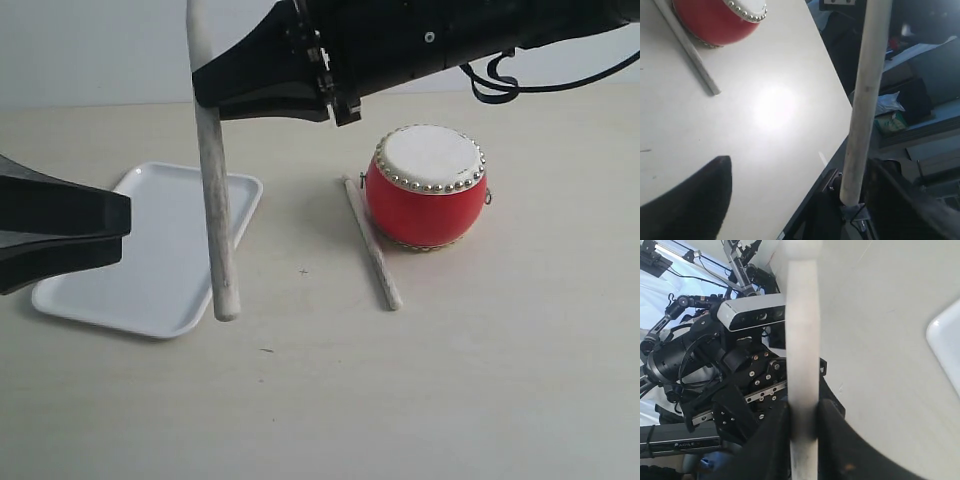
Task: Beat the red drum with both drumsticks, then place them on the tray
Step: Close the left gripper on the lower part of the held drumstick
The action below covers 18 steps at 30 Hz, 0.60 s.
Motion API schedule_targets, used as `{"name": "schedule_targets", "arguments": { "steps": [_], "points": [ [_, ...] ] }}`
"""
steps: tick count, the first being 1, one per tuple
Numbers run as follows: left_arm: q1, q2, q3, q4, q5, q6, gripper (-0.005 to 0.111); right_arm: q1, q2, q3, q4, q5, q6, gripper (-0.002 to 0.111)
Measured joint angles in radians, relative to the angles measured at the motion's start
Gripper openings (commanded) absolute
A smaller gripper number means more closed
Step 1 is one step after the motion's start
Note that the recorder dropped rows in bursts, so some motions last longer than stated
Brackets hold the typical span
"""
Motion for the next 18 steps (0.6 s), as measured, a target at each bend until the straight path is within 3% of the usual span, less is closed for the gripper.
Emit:
{"name": "schedule_targets", "arguments": {
  "steps": [18],
  "points": [
    [-0.002, 0.0, 0.004, -0.033, 0.0, 0.034, 0.072, 0.213, 0.004, 0.0, 0.025, -0.315, 0.048, 0.0]
  ]
}}
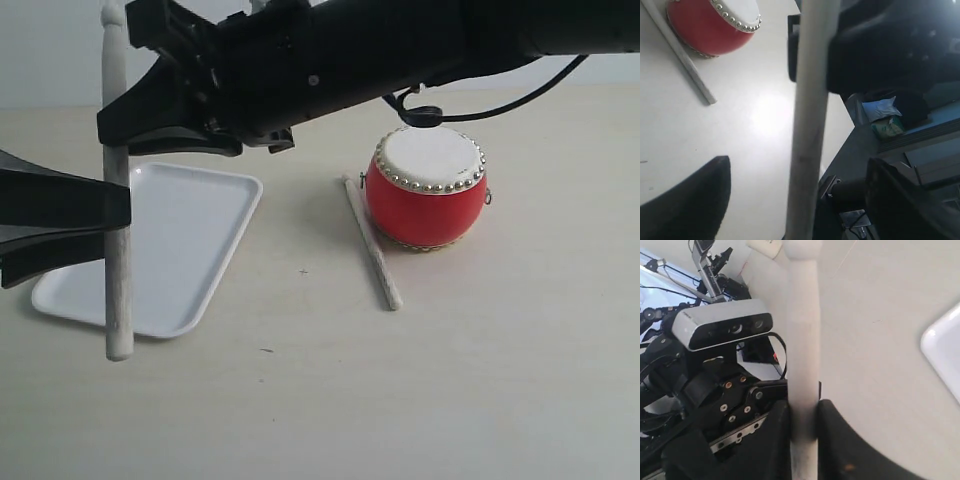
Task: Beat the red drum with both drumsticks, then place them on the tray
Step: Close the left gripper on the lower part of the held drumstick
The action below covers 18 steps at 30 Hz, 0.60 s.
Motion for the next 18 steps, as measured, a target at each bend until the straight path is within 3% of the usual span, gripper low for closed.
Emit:
{"name": "schedule_targets", "arguments": {
  "steps": [11, 14, 18],
  "points": [
    [0.0, 0.0, 0.004, 0.034, 0.0, 0.003, 0.068, 0.036, 0.061, 0.0, 0.128, -0.052, -0.015, 0.0],
    [0.0, 0.0, 0.004, 0.046, 0.0, 0.003, 0.055, 0.039, 0.061, 0.0, 0.133, -0.053, -0.028, 0.0],
    [0.0, 0.0, 0.004, 0.05, 0.0, 0.003, 0.024, 0.042, 0.061, 0.0, 0.135, -0.053, -0.032, 0.0]
  ]
}}
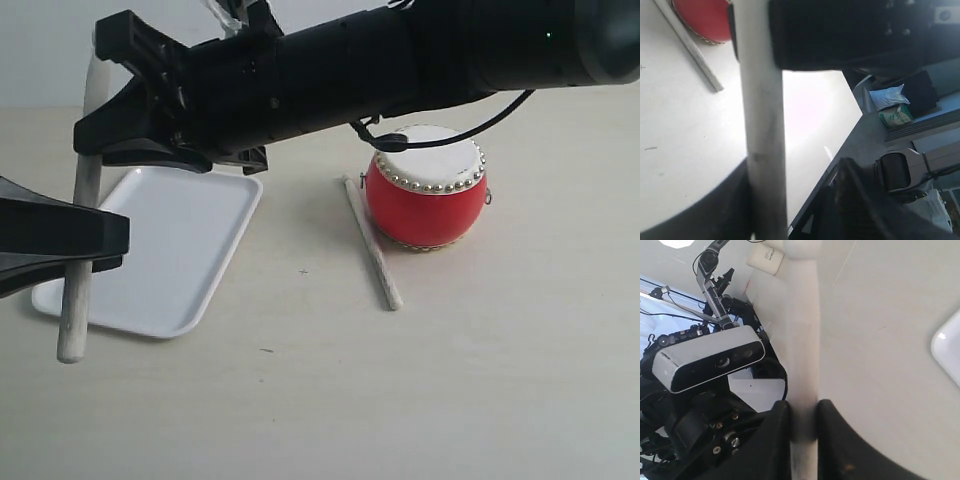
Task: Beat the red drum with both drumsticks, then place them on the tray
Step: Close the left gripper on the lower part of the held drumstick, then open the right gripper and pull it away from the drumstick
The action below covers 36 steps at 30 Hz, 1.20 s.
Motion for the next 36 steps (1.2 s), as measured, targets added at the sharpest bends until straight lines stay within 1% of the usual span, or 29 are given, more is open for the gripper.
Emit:
{"name": "schedule_targets", "arguments": {
  "steps": [3, 4, 11, 13, 16, 22, 26, 29, 32, 36],
  "points": [
    [0.0, 0.0, 0.0, 0.009, -0.012, 0.0, 0.002, 0.0, 0.0, 0.0, 0.013, 0.006, 0.0, 0.0],
    [0.0, 0.0, 0.002, 0.012, -0.021, -0.007, 0.0, 0.0, 0.0, 0.0, 0.013, 0.009, -0.006, 0.0],
    [0.0, 0.002, 0.002, 0.012, -0.024, -0.014, 0.0, 0.0, 0.0, 0.0, 0.013, 0.01, -0.011, 0.0],
    [0.0, 0.002, 0.002, 0.012, -0.024, -0.016, 0.0, 0.0, 0.0, 0.0, 0.013, 0.01, -0.011, 0.004],
    [0.0, 0.002, 0.002, 0.012, -0.024, -0.02, 0.0, 0.0, 0.0, 0.0, 0.013, 0.01, -0.011, 0.015],
    [0.0, 0.002, 0.002, 0.012, -0.013, -0.045, 0.0, 0.0, -0.004, 0.002, 0.013, 0.01, -0.009, 0.045],
    [0.0, 0.002, 0.002, 0.01, -0.007, -0.061, 0.0, 0.0, -0.045, 0.006, 0.011, 0.0, -0.009, 0.056],
    [0.0, 0.002, 0.002, 0.01, -0.007, -0.074, 0.0, 0.0, -0.086, 0.006, -0.024, -0.016, -0.007, 0.059],
    [0.0, 0.002, 0.002, 0.019, -0.007, -0.087, 0.0, 0.0, -0.127, 0.006, -0.102, -0.051, 0.017, 0.059],
    [0.0, 0.002, 0.002, 0.021, -0.004, -0.098, 0.0, 0.0, -0.186, 0.006, -0.287, -0.103, 0.119, 0.059]
  ]
}}
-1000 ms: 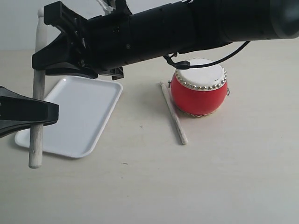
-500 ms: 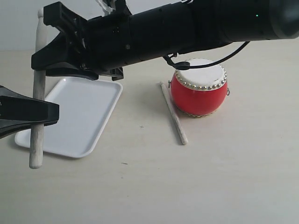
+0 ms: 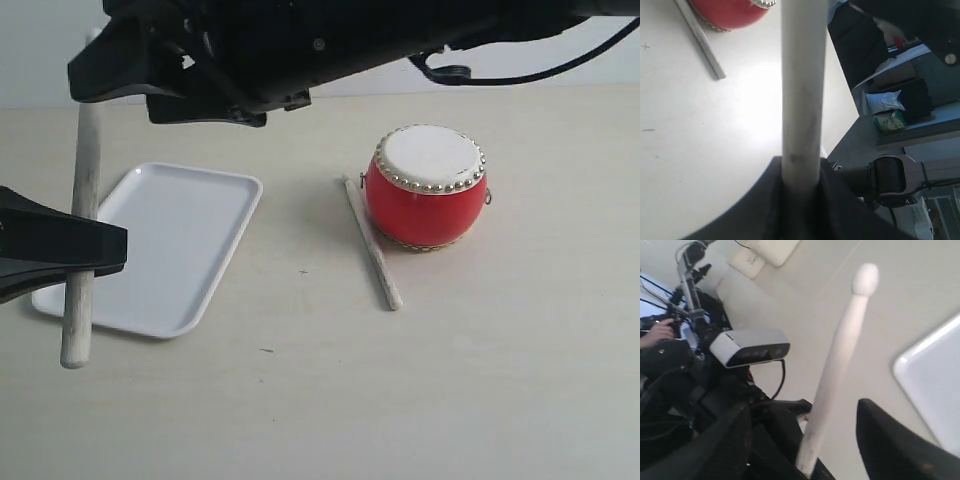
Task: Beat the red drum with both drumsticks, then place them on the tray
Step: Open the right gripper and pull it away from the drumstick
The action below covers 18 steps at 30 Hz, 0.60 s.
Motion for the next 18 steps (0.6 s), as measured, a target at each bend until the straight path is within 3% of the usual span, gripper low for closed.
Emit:
{"name": "schedule_targets", "arguments": {
  "steps": [11, 18],
  "points": [
    [0.0, 0.0, 0.0, 0.03, 0.002, -0.006, 0.0, 0.0, -0.131, 0.0, -0.737, -0.046, 0.524, 0.059],
    [0.0, 0.0, 0.0, 0.051, 0.004, -0.025, 0.0, -0.002, -0.125, 0.0, -1.257, 0.105, 0.888, 0.059]
  ]
}}
